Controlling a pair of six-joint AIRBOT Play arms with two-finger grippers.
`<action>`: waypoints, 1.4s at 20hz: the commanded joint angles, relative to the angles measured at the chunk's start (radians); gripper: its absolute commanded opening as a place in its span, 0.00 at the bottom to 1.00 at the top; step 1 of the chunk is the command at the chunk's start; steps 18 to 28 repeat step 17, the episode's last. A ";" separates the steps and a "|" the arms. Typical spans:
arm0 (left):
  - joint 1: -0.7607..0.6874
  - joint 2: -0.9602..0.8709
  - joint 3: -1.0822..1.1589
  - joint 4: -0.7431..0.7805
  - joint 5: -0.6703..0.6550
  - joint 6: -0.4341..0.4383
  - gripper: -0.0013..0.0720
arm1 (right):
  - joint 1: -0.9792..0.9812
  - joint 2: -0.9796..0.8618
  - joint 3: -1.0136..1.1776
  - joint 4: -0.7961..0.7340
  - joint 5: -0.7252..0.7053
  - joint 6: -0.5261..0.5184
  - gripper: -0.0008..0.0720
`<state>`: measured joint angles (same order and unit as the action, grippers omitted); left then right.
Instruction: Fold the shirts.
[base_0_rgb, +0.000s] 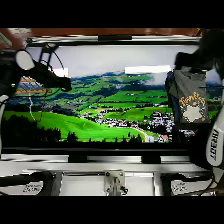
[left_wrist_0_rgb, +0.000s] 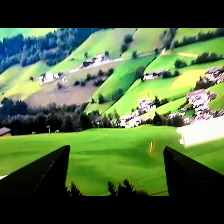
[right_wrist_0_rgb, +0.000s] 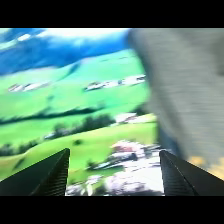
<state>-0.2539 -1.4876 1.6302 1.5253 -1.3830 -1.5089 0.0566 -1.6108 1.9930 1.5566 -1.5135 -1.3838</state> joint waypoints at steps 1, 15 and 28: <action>-0.058 -0.087 0.008 0.098 -0.113 -0.050 1.00 | 0.097 -0.112 0.014 0.219 -0.082 0.003 0.90; -0.048 -0.092 0.008 0.098 -0.111 -0.049 1.00 | 0.137 -0.142 0.014 0.197 -0.102 0.003 0.90; -0.048 -0.092 0.008 0.098 -0.111 -0.049 1.00 | 0.137 -0.142 0.014 0.197 -0.102 0.003 0.90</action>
